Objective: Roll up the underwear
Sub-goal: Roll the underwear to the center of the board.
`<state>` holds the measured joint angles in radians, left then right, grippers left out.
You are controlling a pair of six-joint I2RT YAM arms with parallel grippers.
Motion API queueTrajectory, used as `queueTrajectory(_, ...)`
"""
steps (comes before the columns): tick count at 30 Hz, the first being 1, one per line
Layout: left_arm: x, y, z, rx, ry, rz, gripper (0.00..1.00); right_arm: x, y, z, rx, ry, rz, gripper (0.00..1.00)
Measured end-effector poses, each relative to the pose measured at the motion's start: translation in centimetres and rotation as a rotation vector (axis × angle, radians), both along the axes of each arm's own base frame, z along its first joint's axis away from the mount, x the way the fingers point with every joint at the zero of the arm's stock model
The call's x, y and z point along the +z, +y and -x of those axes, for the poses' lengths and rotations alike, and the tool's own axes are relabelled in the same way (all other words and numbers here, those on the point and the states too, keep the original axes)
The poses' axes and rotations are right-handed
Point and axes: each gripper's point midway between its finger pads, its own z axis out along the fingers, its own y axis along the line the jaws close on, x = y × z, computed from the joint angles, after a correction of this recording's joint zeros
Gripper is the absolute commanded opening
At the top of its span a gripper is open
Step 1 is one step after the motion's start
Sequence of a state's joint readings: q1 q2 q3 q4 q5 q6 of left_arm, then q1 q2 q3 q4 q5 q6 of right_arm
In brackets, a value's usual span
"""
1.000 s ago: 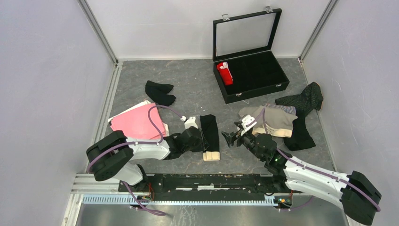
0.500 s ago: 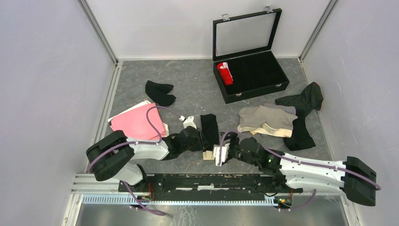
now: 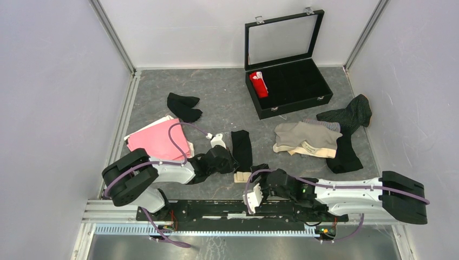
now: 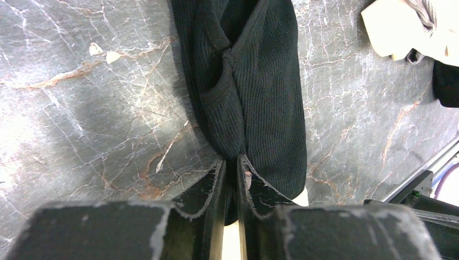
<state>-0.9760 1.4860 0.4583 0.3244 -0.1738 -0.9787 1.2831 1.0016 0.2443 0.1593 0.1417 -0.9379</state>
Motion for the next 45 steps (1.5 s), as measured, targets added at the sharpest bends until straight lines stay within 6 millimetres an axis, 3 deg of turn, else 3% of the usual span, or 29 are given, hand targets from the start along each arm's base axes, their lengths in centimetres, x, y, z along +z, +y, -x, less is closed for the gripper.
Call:
queueTrajectory(10, -0.2, -0.4, -0.3, -0.001, -0.011, 0.017, 0.03, -1.8, -0.5, -0.7, 0.027, -0.111, 0.131, 0.7)
queueTrajectory(19, -0.2, -0.6, -0.4, -0.017, -0.026, 0.026, 0.02, -1.9, 0.5, -0.9, 0.045, -0.174, 0.14, 0.68)
queueTrajectory(23, -0.2, -0.6, -0.4, -0.021, -0.029, 0.026, 0.02, -2.1, 1.1, -0.6, 0.059, -0.17, 0.13, 0.5)
queueTrajectory(27, -0.3, -0.6, -0.4, -0.024, -0.029, 0.028, 0.02, -2.8, 1.2, -0.3, 0.067, -0.154, 0.136, 0.44)
queueTrajectory(35, -0.3, -0.6, -0.4, -0.023, -0.03, 0.032, 0.02, -3.5, 1.6, 0.2, 0.084, -0.121, 0.128, 0.17)
queueTrajectory(40, -0.2, -0.6, -0.4, -0.022, -0.033, 0.037, 0.02, -3.5, 1.8, 0.4, 0.082, -0.1, 0.108, 0.07)
queueTrajectory(45, 0.0, 0.3, 0.0, -0.016, -0.022, 0.016, 0.14, -3.1, 2.1, 1.1, 0.097, -0.061, 0.076, 0.03)
